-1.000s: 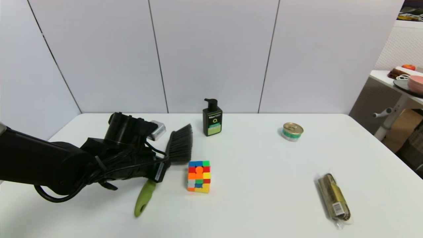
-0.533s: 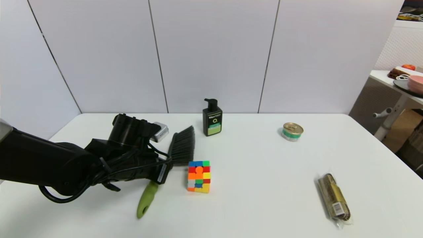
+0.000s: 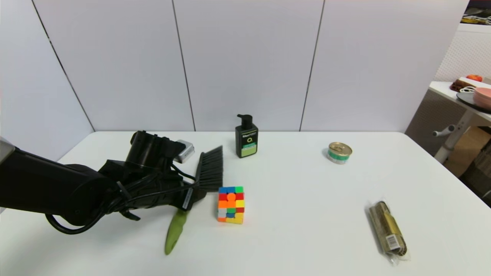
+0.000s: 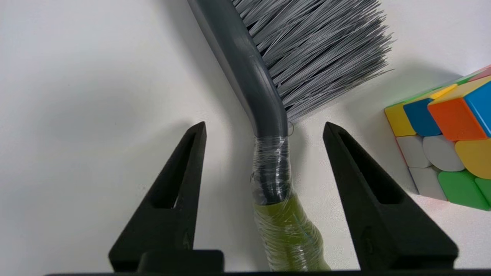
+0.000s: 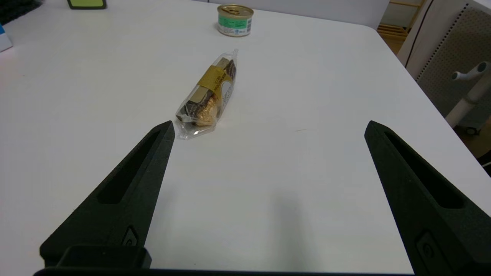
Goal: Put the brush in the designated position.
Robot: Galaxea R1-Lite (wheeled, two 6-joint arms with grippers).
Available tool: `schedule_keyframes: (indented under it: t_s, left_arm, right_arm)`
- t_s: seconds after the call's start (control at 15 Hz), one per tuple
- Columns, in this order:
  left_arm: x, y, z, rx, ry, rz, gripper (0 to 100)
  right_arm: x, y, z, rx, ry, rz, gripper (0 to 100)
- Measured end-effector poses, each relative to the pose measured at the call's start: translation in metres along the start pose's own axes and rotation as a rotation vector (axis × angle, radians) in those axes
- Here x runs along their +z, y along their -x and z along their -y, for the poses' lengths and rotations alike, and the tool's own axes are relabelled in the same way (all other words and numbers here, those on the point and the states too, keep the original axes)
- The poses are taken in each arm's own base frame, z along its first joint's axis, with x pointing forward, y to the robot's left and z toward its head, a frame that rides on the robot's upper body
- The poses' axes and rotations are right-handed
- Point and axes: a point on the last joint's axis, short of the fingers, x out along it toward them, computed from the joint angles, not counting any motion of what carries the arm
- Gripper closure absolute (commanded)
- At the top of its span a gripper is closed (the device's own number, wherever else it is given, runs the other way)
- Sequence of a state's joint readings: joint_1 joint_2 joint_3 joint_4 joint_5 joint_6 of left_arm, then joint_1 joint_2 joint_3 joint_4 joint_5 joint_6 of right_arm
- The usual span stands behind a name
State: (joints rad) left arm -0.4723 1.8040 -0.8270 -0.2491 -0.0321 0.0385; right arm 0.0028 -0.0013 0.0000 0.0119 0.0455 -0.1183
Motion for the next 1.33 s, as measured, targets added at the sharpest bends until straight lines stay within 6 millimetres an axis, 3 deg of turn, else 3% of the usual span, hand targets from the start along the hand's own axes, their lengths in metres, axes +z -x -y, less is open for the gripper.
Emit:
schedule_keyframes:
  t_s: [0.2, 0.33, 0.53, 0.73, 0.93, 1.07, 1.33]
  left_arm:
    - [0.007, 0.01, -0.002, 0.008, -0.004, 0.035, 0]
    - [0.015, 0.028, -0.006, 0.039, 0.003, 0.082, 0]
    - [0.024, 0.071, -0.015, 0.105, 0.024, 0.179, 0]
    - [0.023, 0.13, -0.023, 0.166, 0.045, 0.289, 0]
    - [0.004, 0.184, -0.025, 0.221, 0.063, 0.393, 0]
    - [-0.019, 0.209, -0.022, 0.234, 0.06, 0.445, 0]
    - [-0.078, 0.236, -0.012, 0.241, 0.019, 0.532, 0]
  right_arm:
    - [0.0, 0.0, 0.0, 0.0, 0.0, 0.0, 0]
    - [0.0, 0.0, 0.0, 0.0, 0.0, 0.0, 0]
    - [0.0, 0.0, 0.0, 0.0, 0.0, 0.0, 0]
    - [0.0, 0.0, 0.0, 0.0, 0.0, 0.0, 0]
    - [0.0, 0.0, 0.0, 0.0, 0.0, 0.0, 0]
    - [0.0, 0.0, 0.0, 0.0, 0.0, 0.0, 0]
    - [0.0, 0.0, 0.0, 0.0, 0.0, 0.0, 0]
